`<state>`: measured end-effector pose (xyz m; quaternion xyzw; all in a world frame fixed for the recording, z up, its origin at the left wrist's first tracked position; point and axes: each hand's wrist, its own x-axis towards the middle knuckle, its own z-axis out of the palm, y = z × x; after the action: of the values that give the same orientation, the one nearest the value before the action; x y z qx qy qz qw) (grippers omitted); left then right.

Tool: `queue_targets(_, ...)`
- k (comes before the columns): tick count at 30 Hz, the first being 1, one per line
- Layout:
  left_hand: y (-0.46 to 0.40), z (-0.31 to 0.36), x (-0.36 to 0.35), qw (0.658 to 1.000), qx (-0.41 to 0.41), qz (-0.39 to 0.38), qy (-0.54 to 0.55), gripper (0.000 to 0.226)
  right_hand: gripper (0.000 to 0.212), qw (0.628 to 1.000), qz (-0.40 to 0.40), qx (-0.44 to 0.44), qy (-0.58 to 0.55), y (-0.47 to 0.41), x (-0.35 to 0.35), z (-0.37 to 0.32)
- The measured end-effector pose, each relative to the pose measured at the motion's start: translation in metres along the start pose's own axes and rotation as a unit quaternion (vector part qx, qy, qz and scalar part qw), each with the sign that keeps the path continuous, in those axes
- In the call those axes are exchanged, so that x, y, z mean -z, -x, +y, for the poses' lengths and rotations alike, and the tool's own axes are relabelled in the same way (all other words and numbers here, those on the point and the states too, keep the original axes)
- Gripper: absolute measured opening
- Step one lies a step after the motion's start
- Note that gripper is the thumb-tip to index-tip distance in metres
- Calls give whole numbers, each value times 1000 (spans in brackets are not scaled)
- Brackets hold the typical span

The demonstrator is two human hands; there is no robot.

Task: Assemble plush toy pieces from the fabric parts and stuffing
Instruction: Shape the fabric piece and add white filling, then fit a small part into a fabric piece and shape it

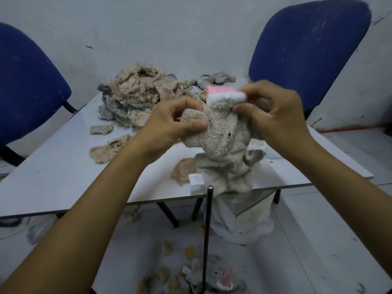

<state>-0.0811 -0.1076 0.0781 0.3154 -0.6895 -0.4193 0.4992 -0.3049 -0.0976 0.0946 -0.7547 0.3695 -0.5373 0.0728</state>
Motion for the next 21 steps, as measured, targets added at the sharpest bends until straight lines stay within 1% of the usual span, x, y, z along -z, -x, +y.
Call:
queue_targets(2,1,0,0,1000,13,9,27,19,18,999,27,12,16,-1,0,1)
queue_targets(5,3,-1,1,999,9,24,35,17,14,1000,-7,-15,24,0,-1,0)
queue_targets(7,3,-1,1,998,7,37,42,16,14,999,-4,2,40,2,-2,2)
queue_targets(9,5,-2,0,998,-7,63,17,18,16,998,-24,4,58,3,-5,2)
queue_targets(10,6,-2,0,997,-15,71,-1,19,18,998,-21,-3,57,3,-6,0)
queue_targets(13,4,0,-1,997,-27,70,4,23,21,997,40,22,55,-2,-3,-2)
queue_targets(16,3,-2,1,996,-24,80,17,26,19,998,24,10,51,-4,-5,-5)
queue_targets(17,3,-4,0,996,-9,81,38,25,17,999,26,-1,30,-4,-3,-5)
queue_targets(19,4,-11,-1,990,56,91,96,18,13,999,37,-24,-26,-6,1,-6)
queue_targets(20,5,-16,1,987,94,99,88,14,11,997,39,-37,-63,-7,3,-7)
queue_targets(21,7,-21,3,985,135,100,29,13,9,992,36,-54,-112,-8,7,-8)
